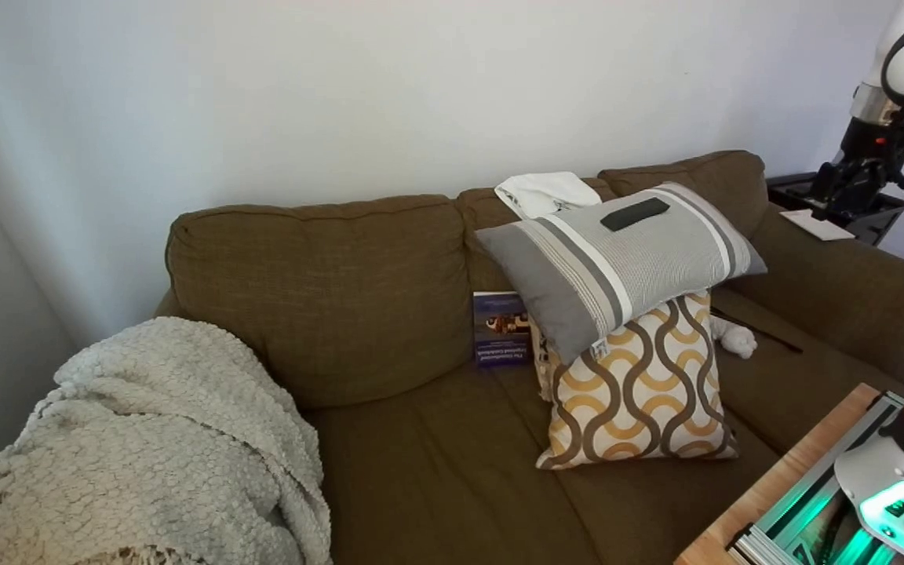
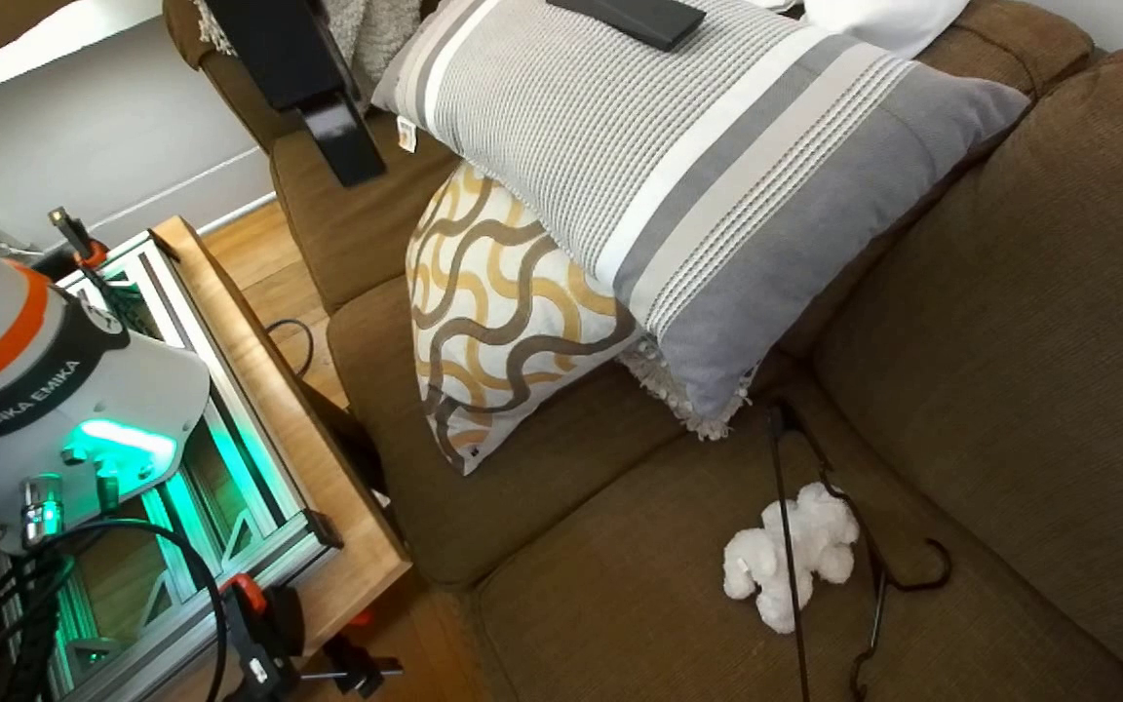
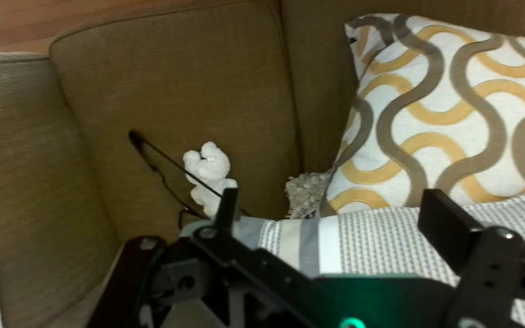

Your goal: Put the clothing hanger on the pillow

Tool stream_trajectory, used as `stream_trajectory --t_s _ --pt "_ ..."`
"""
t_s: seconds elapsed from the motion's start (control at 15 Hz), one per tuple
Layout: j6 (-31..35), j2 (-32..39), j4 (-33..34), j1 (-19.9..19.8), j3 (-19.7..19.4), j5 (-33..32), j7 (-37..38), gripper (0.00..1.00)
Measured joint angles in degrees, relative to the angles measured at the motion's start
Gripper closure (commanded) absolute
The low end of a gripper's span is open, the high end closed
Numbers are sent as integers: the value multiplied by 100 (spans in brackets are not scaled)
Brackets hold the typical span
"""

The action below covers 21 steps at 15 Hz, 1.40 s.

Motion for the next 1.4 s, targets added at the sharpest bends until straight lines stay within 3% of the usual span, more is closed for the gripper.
stream_trajectory --t_s 0.33,0.6,0.93,1.13,1.4 --pt "864 1430 466 -400 -617 -514 -122 0" --pt "939 2474 981 -439 -853 -421 -204 0" --pt "1108 2591 1051 -437 -835 -635 -247 0" --pt "1590 2760 986 -485 -988 -1161 -889 0" --pt "2164 3489 1076 -693 -1331 -2058 -1389 0"
